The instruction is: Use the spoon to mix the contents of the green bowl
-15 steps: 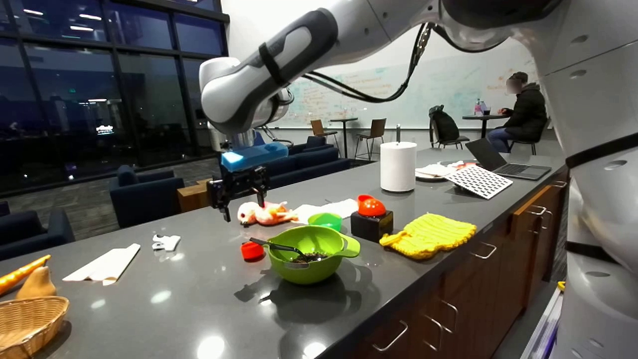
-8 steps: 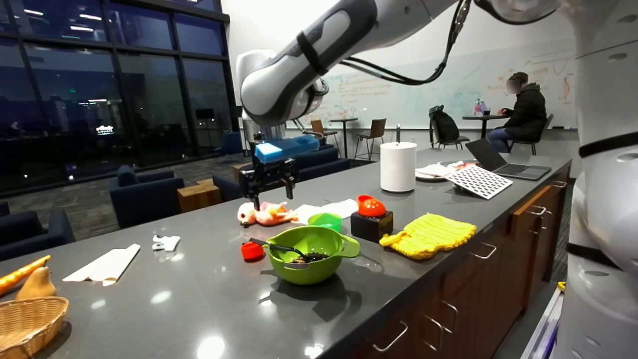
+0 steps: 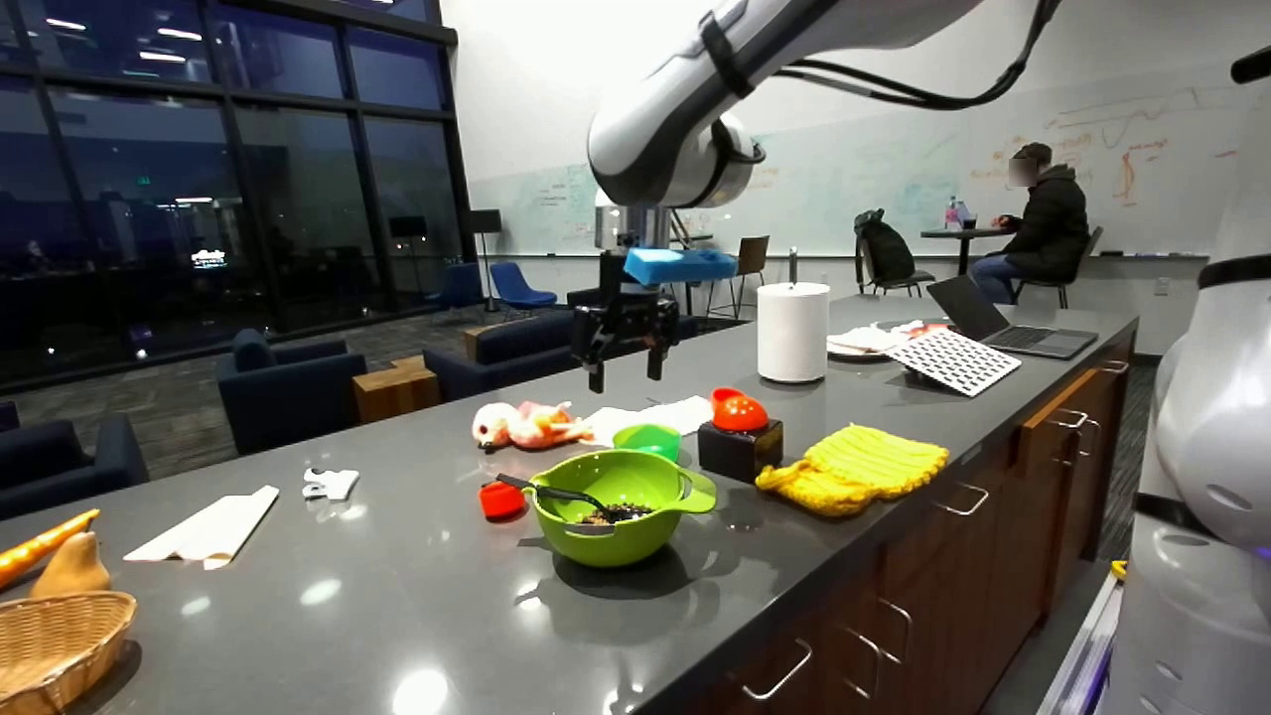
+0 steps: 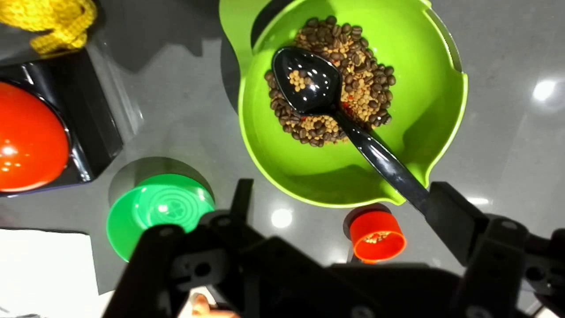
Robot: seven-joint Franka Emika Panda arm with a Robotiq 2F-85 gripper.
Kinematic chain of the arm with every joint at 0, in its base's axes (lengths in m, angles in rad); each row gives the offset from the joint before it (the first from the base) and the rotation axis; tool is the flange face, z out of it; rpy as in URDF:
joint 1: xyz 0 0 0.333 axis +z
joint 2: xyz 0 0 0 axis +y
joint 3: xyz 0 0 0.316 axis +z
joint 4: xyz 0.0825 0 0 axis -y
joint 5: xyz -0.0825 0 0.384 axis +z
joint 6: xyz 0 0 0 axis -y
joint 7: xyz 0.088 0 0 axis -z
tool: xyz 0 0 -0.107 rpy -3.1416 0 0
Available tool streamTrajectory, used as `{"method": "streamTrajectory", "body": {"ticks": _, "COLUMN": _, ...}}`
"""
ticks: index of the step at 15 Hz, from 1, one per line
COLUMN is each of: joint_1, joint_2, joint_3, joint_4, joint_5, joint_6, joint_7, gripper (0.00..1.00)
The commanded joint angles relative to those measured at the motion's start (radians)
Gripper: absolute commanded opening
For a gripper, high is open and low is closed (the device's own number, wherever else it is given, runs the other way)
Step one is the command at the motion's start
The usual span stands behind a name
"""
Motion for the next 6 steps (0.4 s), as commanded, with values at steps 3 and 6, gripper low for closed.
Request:
{"method": "streamTrajectory", "body": {"ticks": 3, "joint_1": -0.034, "joint_2": -0.08, "joint_3": -0.016, "joint_4": -0.063, "joint_5": 0.013, "joint_6": -0.008, "joint_7": -0.021, "gripper": 1.0}}
{"method": "streamTrajectory", "body": {"ticks": 6, "joint_1": -0.044, "joint_2": -0.122, "joint_3": -0.024, "joint_4": -0.098, "joint_5": 0.013, "joint_6": -0.012, "joint_7": -0.021, "gripper": 1.0}}
